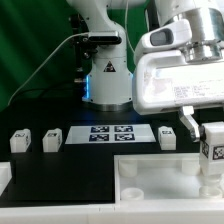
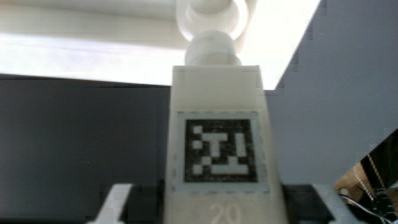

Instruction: Assemble one leg

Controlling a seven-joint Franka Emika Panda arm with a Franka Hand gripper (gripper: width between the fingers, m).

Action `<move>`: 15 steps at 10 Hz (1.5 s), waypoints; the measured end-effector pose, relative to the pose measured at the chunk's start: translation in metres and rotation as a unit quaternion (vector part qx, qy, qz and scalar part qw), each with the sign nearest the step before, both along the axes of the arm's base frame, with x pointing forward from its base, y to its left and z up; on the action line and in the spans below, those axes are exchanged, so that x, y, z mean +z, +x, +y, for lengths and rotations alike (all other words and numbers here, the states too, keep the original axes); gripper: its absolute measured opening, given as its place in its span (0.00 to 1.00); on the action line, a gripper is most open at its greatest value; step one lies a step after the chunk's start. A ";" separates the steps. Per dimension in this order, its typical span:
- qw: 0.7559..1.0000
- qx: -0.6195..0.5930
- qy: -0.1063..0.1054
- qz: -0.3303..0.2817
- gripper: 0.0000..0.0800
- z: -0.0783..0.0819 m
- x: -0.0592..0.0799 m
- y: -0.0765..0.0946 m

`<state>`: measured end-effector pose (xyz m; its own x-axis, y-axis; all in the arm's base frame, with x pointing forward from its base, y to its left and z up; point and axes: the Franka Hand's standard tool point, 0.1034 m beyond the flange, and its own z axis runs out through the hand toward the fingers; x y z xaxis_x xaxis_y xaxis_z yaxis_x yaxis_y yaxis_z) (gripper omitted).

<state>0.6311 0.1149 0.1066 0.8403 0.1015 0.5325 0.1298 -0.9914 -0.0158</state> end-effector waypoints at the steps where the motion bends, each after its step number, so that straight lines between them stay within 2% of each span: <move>1: 1.000 -0.001 -0.001 0.004 0.37 -0.001 -0.007 -0.001; 10: 1.000 0.004 -0.007 -0.016 0.37 0.005 -0.015 -0.013; 12: 1.000 0.002 -0.011 -0.020 0.37 0.004 -0.025 -0.014; 15: 1.000 0.001 -0.012 -0.027 0.37 0.002 -0.026 -0.012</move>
Offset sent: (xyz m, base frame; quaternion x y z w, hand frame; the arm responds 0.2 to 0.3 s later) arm -0.0138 0.0076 -0.0138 0.0116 -0.0010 0.0097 0.9999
